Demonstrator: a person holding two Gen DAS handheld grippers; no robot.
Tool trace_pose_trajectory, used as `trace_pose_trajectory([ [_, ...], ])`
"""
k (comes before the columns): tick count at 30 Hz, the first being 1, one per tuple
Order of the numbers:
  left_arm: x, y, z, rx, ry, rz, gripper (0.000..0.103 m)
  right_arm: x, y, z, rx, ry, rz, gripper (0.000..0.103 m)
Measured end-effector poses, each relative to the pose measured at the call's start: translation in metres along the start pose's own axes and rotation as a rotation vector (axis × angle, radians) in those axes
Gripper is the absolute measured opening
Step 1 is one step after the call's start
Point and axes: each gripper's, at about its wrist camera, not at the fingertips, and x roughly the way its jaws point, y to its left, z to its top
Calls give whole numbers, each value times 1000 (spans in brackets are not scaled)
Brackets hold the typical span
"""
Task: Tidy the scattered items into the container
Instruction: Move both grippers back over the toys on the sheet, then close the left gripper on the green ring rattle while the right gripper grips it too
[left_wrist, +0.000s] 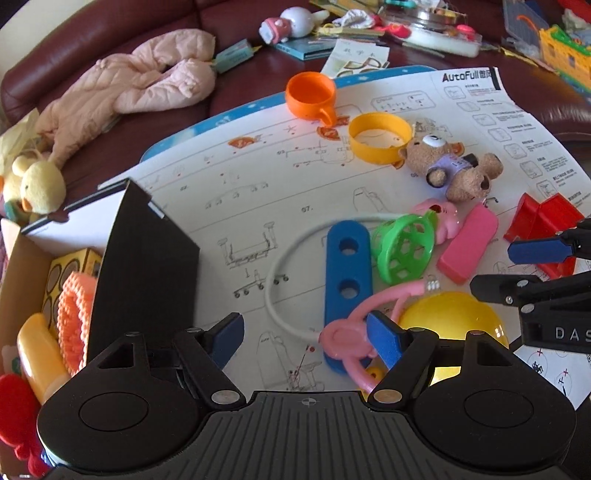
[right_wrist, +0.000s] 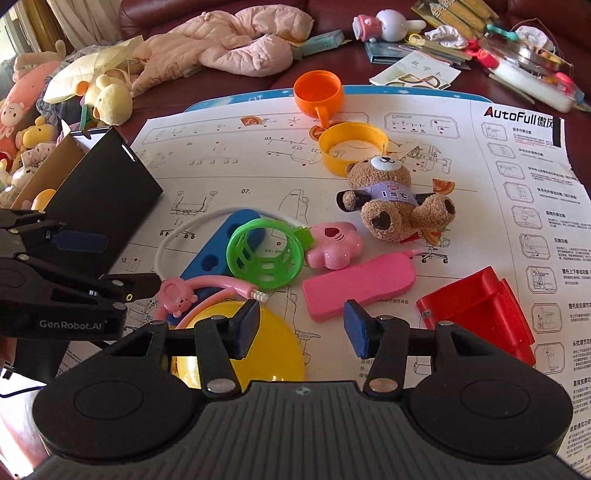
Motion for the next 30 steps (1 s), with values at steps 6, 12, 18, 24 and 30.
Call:
trace_pose_trajectory([
  [6,28,-22,26,68,7,-63,78,1,-13,1,31,4,9,56],
  [12,52,-23,36,77,46,-117,22,10,-14,3,25,21,27,56],
  [18,62,-8,38,33,68,-168,12,21,-13,6,27,34,49,56],
  [24,63,-6,40,39,74,-186,13,26,-2,10,7,20,85,51],
  [30,65,-1,41,51,75,-215,18,39,5,15,-23,8,93,32],
])
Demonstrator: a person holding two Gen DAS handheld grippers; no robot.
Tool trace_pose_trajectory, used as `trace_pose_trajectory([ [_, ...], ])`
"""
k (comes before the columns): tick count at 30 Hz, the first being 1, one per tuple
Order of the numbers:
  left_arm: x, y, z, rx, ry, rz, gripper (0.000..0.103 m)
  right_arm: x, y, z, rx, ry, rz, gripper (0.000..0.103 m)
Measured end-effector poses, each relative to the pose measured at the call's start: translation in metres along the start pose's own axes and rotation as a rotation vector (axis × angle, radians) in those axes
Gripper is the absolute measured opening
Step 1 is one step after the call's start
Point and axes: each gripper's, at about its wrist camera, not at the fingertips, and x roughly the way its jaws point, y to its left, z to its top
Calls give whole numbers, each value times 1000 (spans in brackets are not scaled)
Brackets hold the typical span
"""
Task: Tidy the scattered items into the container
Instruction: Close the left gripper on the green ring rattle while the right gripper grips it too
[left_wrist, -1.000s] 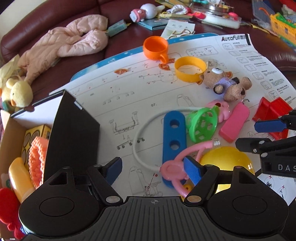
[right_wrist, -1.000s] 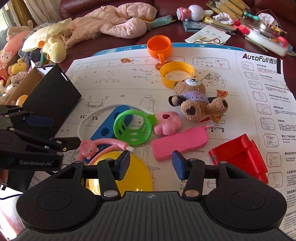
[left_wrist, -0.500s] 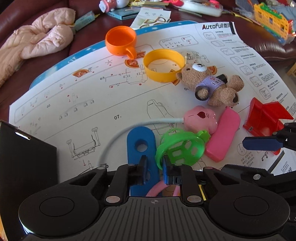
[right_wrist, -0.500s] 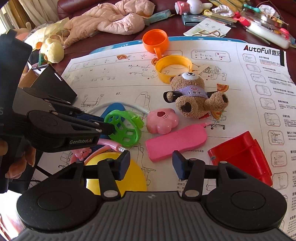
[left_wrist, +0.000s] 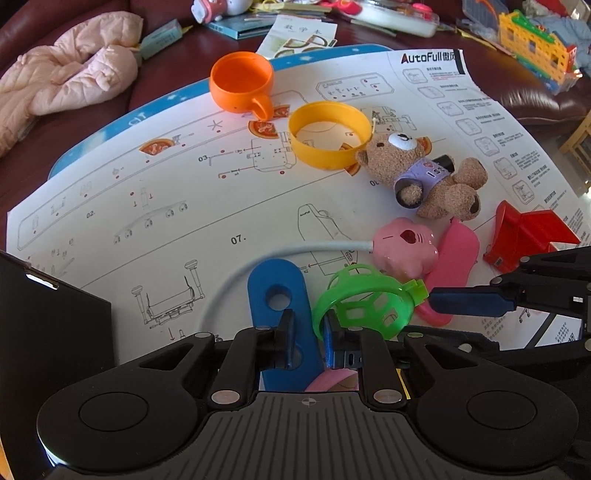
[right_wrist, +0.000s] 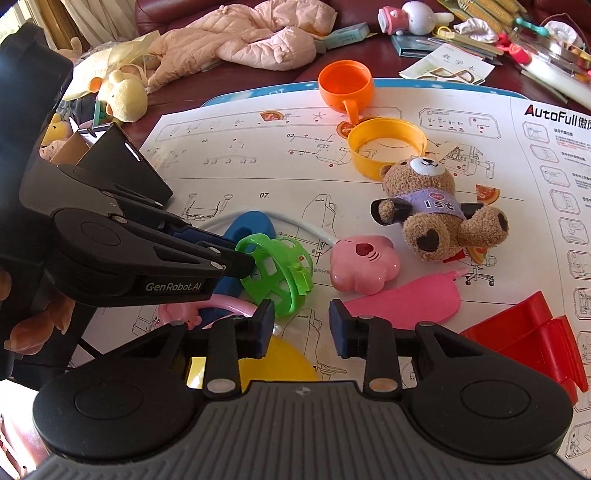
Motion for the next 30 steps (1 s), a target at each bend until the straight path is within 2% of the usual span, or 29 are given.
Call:
trace_pose_trajectory([
  [1,0,-1,0,10,0,-1,19,3,0,1,-2,-3,7,27],
  [3,0,-2,-1,32,-3,-6,32,8,2,1,-9,-15,16,21],
  [4,0,-4,-1,44,-7,-5,38,11,2,1,-10,-17,15,15],
  [5,0,-5,-2,57,-12,-4,38,12,1,1,-4,-19,15,10],
  [11,-1,-14,-3,147,-46,-30,39,9,-8,1,37,6,34,10],
  [13,2,-16,-2,151,-38,-31,33,8,-13,1,63,17,48,10],
  [14,3,-18,-2,159,-37,-26,19,8,-14,1,75,25,56,10],
  [17,6,-23,-3,181,-23,-22,5,5,-18,0,90,22,56,11],
  [27,6,-18,3,103,11,-86,4,5,-25,-1,129,-42,14,16],
  [30,6,-22,3,123,5,-69,5,6,-28,-1,147,-50,13,14],
])
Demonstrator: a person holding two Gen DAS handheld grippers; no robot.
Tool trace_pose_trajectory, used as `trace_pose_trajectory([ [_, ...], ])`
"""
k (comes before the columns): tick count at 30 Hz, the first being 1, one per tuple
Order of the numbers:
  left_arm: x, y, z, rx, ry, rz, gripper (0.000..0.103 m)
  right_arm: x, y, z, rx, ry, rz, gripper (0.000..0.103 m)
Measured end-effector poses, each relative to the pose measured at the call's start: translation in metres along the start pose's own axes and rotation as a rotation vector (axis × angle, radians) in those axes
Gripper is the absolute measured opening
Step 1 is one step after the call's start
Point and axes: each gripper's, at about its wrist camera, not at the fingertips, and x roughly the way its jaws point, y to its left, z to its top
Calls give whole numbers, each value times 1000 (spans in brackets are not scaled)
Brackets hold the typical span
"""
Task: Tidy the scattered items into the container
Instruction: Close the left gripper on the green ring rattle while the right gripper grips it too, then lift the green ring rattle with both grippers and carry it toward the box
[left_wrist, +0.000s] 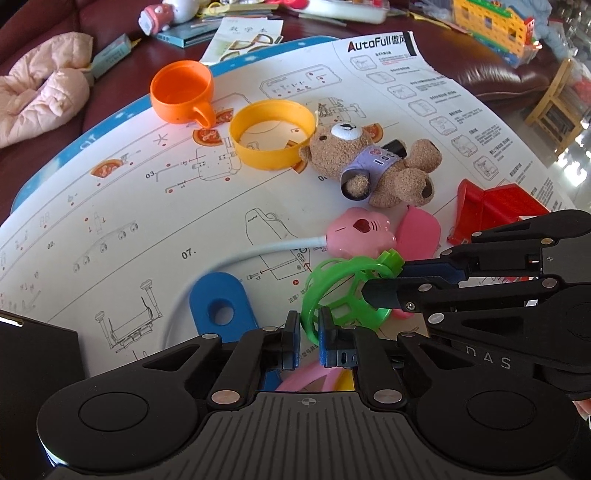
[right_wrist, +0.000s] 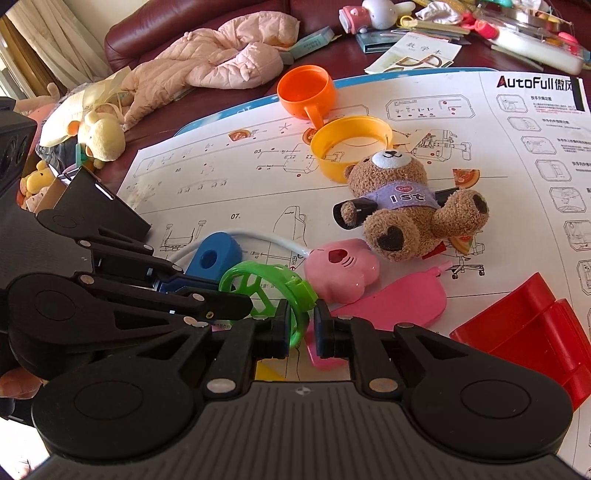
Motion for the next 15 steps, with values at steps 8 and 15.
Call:
trace_pose_trajectory([
  [8,2,-3,1,6,-9,39,32,0,-2,1,8,18,16,12],
  [15,2,-4,1,-12,-14,57,3,0,0,1,9,22,15,12],
])
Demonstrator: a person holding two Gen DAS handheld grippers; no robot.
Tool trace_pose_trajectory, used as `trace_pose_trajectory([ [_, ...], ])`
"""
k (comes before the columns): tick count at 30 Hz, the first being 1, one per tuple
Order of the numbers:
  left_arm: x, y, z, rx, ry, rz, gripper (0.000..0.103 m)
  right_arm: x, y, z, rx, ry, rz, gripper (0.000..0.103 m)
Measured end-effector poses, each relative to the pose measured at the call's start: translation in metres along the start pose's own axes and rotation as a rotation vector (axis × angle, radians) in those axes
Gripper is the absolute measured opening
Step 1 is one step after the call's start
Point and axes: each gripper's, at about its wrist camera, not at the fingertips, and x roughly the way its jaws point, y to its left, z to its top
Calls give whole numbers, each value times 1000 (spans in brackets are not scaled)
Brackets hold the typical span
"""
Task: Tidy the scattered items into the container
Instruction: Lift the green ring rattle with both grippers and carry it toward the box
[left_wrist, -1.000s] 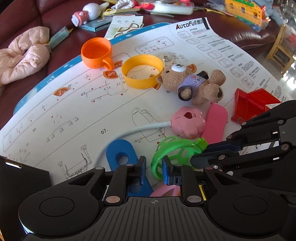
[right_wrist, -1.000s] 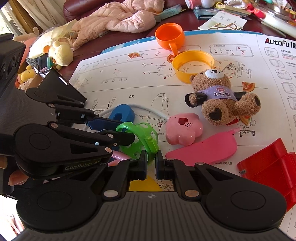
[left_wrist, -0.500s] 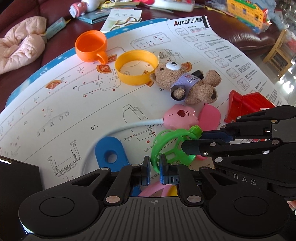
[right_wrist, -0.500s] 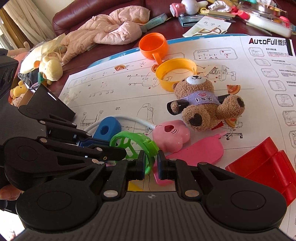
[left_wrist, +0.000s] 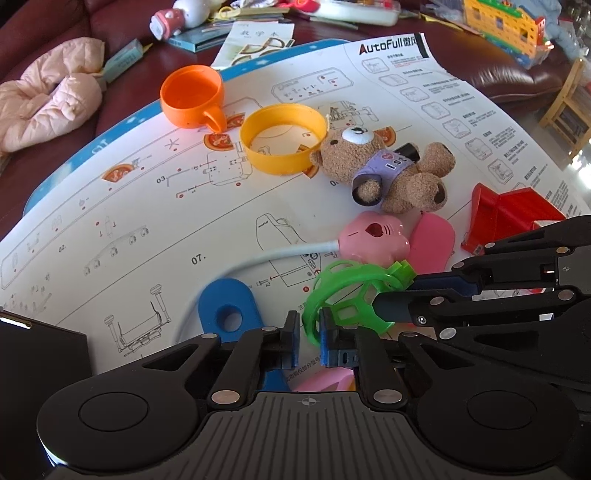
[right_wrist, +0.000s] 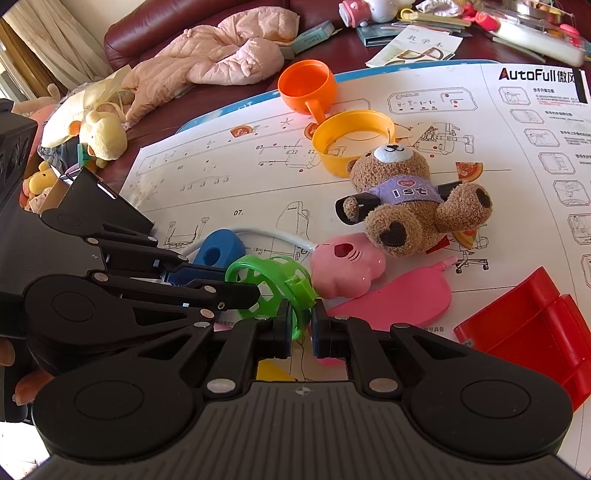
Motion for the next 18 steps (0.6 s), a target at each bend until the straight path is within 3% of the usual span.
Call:
trace_pose_trajectory([
  [18,-23,-2,-7,-23,-41,-10,3,-17,10,0,-11,-21,-13,11],
])
